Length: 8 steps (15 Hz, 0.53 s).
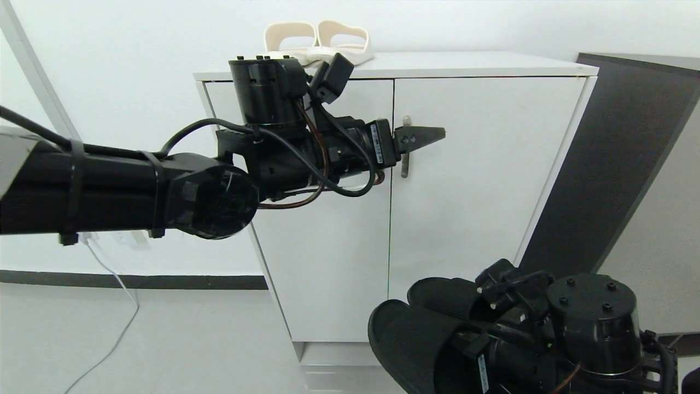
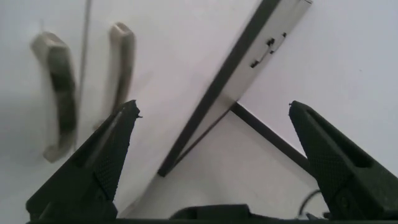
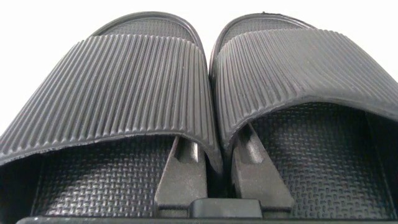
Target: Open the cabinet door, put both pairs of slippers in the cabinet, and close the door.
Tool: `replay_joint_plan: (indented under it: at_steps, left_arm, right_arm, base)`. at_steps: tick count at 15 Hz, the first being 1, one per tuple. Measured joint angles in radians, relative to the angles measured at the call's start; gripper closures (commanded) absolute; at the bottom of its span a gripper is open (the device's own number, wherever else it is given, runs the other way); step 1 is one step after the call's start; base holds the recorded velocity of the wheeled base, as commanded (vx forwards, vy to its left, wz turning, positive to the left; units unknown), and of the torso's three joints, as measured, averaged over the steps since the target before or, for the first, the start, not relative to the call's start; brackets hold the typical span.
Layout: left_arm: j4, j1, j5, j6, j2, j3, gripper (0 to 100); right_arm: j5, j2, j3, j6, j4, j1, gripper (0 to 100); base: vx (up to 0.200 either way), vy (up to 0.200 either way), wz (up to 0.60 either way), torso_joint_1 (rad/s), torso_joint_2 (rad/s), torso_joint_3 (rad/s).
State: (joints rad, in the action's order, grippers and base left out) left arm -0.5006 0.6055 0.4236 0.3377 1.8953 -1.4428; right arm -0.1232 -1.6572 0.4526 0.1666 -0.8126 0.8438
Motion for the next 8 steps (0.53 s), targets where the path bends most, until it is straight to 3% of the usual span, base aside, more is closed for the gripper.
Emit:
replay_joint_plan:
  at_steps: [8]
  left_arm:
    - [0.029,-0.023,-0.034,-0.005,0.13,-0.155,0]
  right_arm:
    - [0.001,-0.002,0.0,0.001,0.0,-0.004,100]
  base:
    - [0.0,0.0,0.0,0.0,0.0,0.0]
